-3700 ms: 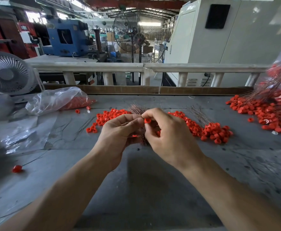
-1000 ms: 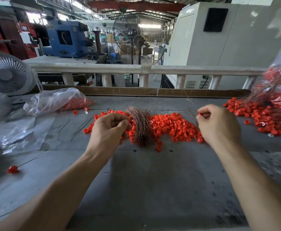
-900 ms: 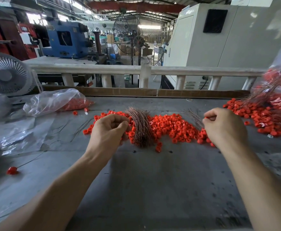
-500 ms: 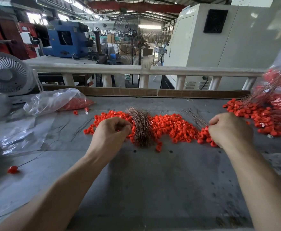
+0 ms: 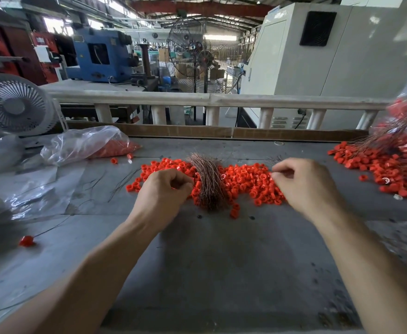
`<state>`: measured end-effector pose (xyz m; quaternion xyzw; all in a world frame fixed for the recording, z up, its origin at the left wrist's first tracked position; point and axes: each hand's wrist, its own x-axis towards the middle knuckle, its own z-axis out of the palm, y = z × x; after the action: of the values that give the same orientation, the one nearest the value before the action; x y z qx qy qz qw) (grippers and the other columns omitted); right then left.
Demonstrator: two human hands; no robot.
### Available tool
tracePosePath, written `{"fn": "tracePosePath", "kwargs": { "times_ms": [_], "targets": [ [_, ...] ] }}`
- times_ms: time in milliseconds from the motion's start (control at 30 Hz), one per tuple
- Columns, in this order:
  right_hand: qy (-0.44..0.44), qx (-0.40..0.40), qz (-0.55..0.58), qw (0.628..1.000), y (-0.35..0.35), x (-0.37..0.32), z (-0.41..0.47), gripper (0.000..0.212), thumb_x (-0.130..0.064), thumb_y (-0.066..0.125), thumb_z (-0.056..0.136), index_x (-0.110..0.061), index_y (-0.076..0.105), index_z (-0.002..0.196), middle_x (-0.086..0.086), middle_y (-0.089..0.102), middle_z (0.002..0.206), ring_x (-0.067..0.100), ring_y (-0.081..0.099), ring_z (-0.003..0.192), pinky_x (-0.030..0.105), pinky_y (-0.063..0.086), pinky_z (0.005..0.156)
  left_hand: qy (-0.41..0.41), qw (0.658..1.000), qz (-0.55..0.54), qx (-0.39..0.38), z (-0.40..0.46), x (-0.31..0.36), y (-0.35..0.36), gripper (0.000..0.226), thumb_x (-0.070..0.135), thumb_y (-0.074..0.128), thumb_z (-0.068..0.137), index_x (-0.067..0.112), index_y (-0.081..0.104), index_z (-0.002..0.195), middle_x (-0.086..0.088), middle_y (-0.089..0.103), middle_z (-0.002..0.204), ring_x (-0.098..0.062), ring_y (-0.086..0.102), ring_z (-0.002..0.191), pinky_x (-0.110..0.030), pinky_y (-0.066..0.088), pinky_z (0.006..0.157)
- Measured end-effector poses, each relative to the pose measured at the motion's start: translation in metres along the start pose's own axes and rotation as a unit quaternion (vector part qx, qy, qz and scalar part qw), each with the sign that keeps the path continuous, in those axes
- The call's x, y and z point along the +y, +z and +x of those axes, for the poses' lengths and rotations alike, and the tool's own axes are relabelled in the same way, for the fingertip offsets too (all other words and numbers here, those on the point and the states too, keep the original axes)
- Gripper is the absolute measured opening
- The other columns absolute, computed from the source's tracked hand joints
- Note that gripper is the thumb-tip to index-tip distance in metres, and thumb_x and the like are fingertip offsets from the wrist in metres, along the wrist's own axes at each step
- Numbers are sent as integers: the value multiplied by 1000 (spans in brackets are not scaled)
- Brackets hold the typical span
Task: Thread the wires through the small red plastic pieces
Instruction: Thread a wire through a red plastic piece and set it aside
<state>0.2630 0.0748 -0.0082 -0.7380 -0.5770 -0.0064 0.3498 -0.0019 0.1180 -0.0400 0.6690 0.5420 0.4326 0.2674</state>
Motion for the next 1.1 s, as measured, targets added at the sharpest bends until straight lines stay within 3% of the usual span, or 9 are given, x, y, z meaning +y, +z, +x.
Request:
{"fn": "tracePosePath", "kwargs": {
  "times_ms": [100,200,367,533,667,900,1000,1100],
  "targets": [
    [-86,-78,50,992,15,-19,-12,3,-29,77,88,-30,78,91,-20,71,82,1,64,78,16,47,71,28,998,47,-10,-1,0,1,13,19,77,86,29,75,78,26,69,73,7,62,67,-11,43,58],
    [-152,-113,61,980,30,-35,-21,14,-33,80,86,-28,77,98,-18,68,82,0,59,74,21,46,73,56,995,77,-30,-3,-1,1,20,20,80,83,33,71,72,29,67,73,11,60,72,-5,39,58],
    [-199,-94,56,974,47,-49,-30,28,-37,81,84,-29,71,110,-16,57,89,3,48,80,27,47,78,62,992,105,-43,-3,-2,3,26,18,82,82,38,68,72,20,68,75,4,62,75,-15,45,65],
    [-196,-81,6,977,54,-52,-32,28,-43,77,87,-29,69,110,-12,63,101,12,57,95,31,48,81,50,989,135,-29,-6,1,2,14,32,84,81,33,71,77,17,67,73,3,61,69,-19,45,59],
    [-198,-82,-7,977,56,-51,-31,19,-36,75,88,-28,70,104,-11,64,102,15,60,102,32,48,83,10,976,211,-49,-7,2,-2,33,59,82,73,30,67,69,12,67,64,-7,64,63,-30,54,58],
    [-205,-80,5,975,56,-51,-32,17,-34,75,89,-28,70,104,-12,63,99,13,60,98,34,51,81,10,974,218,-69,-7,4,1,25,43,78,80,27,69,64,11,66,59,-4,60,55,-23,42,49],
    [-209,-70,15,975,55,-51,-33,16,-32,75,89,-28,70,104,-13,62,96,12,59,95,33,51,79,5,978,199,-58,-7,4,1,28,49,76,81,28,68,65,17,66,61,-3,60,57,-23,40,49],
    [-210,-65,20,975,55,-53,-34,16,-32,76,89,-28,70,104,-13,61,95,11,58,91,31,50,77,7,975,211,-68,-8,4,0,36,61,78,75,28,67,67,10,66,62,-5,60,60,-27,45,52]
  ]
}}
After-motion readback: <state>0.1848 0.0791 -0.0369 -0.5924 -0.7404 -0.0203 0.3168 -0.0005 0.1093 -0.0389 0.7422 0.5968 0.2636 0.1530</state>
